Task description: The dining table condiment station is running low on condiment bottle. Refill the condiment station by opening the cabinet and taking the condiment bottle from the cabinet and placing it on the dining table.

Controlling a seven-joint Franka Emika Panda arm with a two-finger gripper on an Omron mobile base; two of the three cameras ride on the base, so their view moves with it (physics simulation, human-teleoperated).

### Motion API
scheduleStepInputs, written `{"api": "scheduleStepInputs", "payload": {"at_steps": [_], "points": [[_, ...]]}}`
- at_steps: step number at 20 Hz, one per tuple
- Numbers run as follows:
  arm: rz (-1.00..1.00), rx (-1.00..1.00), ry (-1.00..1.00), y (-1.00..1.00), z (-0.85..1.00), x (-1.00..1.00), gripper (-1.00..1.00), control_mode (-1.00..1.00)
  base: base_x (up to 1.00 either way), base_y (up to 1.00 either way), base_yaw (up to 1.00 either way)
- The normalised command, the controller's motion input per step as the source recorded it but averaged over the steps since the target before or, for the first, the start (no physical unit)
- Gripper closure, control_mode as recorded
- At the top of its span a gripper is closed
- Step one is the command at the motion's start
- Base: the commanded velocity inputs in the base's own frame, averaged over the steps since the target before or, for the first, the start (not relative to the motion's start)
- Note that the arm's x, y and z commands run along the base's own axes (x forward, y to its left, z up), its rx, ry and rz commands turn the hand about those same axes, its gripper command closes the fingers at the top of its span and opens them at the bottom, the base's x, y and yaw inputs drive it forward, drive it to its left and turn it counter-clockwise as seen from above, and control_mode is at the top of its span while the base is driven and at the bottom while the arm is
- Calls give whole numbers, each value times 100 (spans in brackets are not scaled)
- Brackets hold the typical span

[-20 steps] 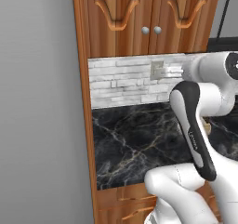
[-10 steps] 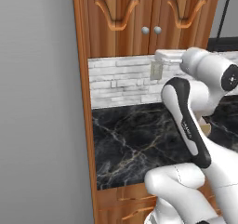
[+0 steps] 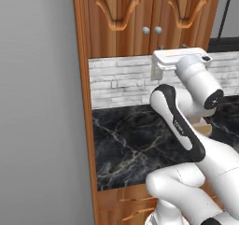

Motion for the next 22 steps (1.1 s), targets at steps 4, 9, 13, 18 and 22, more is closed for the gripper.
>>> {"api": "scheduleStepInputs", "payload": {"at_steps": [4, 9, 13, 18, 22], "points": [[-11, 0, -6, 0, 31, 23, -100, -100, 0, 0, 0], [-7, 0, 0, 7, 29, 39, -100, -100, 0, 0, 0], [0, 0, 0, 5, 17, 27, -100, -100, 0, 0, 0], [0, 0, 0, 1, 5, 19, -100, -100, 0, 0, 0], [0, 0, 0, 0, 0, 15, -100, -100, 0, 0, 0]]}}
